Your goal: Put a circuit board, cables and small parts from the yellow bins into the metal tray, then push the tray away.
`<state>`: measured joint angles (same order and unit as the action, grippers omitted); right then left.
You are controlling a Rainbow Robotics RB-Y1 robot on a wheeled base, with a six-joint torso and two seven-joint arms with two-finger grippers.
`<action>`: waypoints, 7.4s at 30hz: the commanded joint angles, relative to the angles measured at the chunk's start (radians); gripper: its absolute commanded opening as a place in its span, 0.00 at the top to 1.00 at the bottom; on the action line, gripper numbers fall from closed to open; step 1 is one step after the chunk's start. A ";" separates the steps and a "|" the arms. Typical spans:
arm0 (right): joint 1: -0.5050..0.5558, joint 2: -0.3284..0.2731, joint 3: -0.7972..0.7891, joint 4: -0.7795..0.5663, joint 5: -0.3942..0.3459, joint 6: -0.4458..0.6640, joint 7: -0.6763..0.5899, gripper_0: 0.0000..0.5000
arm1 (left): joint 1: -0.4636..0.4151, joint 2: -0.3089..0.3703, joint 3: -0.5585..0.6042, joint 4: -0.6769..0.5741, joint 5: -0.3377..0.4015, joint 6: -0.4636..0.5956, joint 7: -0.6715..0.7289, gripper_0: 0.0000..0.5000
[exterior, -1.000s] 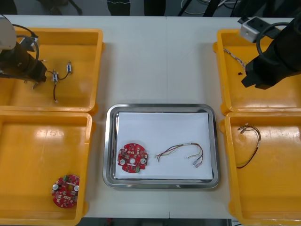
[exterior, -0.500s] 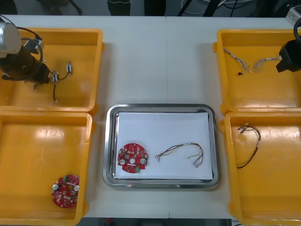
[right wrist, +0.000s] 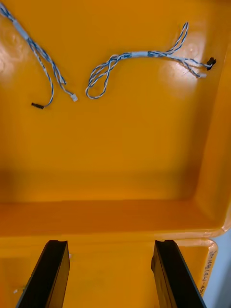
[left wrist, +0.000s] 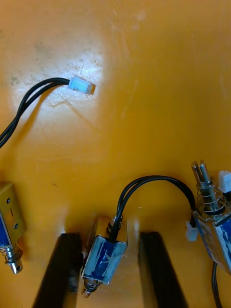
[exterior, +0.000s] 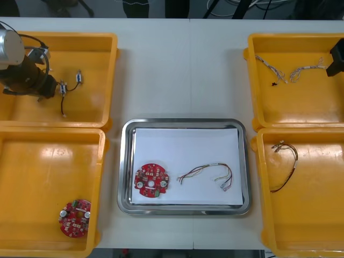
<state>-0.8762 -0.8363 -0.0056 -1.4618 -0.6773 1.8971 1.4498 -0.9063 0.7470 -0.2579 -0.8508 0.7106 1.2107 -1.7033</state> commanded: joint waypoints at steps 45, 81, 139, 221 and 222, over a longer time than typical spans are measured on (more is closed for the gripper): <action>-0.282 0.178 -0.039 0.715 0.171 -0.602 -0.029 0.00 | 0.093 0.072 0.132 -0.811 0.027 0.658 0.366 1.00; -0.283 0.236 -0.106 0.884 0.223 -0.733 -0.049 0.00 | 0.115 -0.135 -0.259 -1.229 -0.022 0.693 1.156 1.00; -0.257 0.282 -0.136 1.028 0.248 -0.903 0.017 0.99 | 0.158 -0.195 -0.593 -0.999 -0.206 0.337 1.370 0.00; 0.054 0.281 -0.142 0.268 0.214 -0.305 -0.097 0.99 | -0.137 -0.025 0.152 -0.237 -0.069 0.449 0.418 0.00; 0.054 0.281 -0.142 0.268 0.214 -0.305 -0.097 0.95 | -0.143 -0.026 0.152 -0.215 -0.071 0.435 0.412 0.00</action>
<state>-0.8256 -0.5614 -0.1195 -1.1576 -0.4723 1.5917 1.3909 -0.9773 0.6894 -0.1296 -1.1035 0.6503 1.6843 -1.2161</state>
